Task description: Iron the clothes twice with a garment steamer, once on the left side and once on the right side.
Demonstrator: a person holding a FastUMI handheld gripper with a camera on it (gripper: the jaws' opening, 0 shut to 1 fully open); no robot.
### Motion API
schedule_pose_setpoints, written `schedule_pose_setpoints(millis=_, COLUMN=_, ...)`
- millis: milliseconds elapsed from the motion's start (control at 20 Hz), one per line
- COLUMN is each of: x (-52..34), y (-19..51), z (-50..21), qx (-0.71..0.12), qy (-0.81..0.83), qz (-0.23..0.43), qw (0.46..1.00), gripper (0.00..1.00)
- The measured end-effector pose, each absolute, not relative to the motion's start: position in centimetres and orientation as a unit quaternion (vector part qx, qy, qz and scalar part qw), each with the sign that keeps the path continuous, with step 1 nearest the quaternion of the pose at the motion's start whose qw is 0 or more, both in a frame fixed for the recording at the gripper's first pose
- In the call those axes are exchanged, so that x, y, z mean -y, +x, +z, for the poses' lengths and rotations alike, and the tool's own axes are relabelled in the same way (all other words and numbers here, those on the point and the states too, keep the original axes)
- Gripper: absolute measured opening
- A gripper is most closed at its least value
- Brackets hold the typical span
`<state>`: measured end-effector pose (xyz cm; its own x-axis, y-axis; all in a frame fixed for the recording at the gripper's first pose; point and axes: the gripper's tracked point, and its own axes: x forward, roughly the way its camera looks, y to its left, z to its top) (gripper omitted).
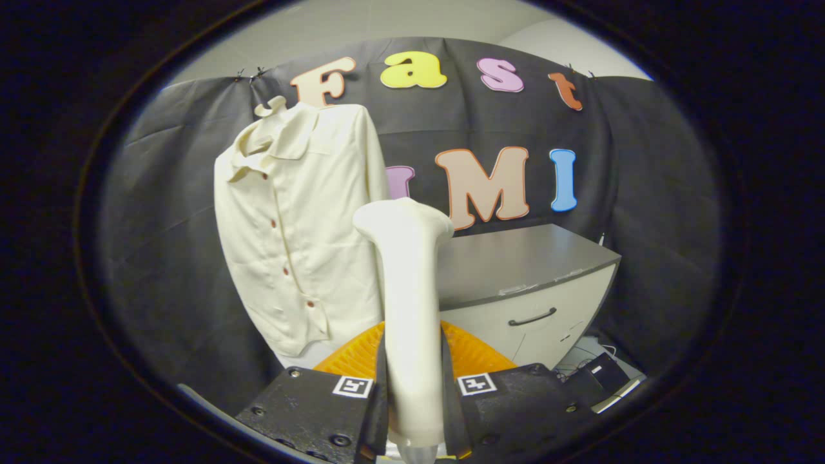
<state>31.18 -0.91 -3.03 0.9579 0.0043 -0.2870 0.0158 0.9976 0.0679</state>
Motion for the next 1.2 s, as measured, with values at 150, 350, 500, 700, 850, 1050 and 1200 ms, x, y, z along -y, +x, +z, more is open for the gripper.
schedule_pose_setpoints(millis=150, x=-3.2, y=29.1, z=-1.6, qx=-0.130, qy=0.032, qz=0.018, qw=0.991, gripper=0.34)
schedule_pose_setpoints(millis=350, x=-8.2, y=28.2, z=-0.3, qx=-0.116, qy=0.021, qz=0.049, qw=0.992, gripper=0.34)
schedule_pose_setpoints(millis=500, x=-12.4, y=29.2, z=1.1, qx=-0.092, qy=-0.002, qz=0.085, qw=0.992, gripper=0.34)
schedule_pose_setpoints(millis=700, x=-18.4, y=32.6, z=1.9, qx=-0.057, qy=-0.019, qz=0.128, qw=0.990, gripper=0.33)
schedule_pose_setpoints(millis=850, x=-22.1, y=35.8, z=1.7, qx=-0.040, qy=-0.019, qz=0.150, qw=0.988, gripper=0.33)
schedule_pose_setpoints(millis=1050, x=-24.7, y=39.7, z=0.7, qx=-0.036, qy=-0.027, qz=0.156, qw=0.987, gripper=0.33)
schedule_pose_setpoints(millis=1200, x=-26.3, y=43.2, z=-1.3, qx=-0.047, qy=-0.031, qz=0.165, qw=0.985, gripper=0.33)
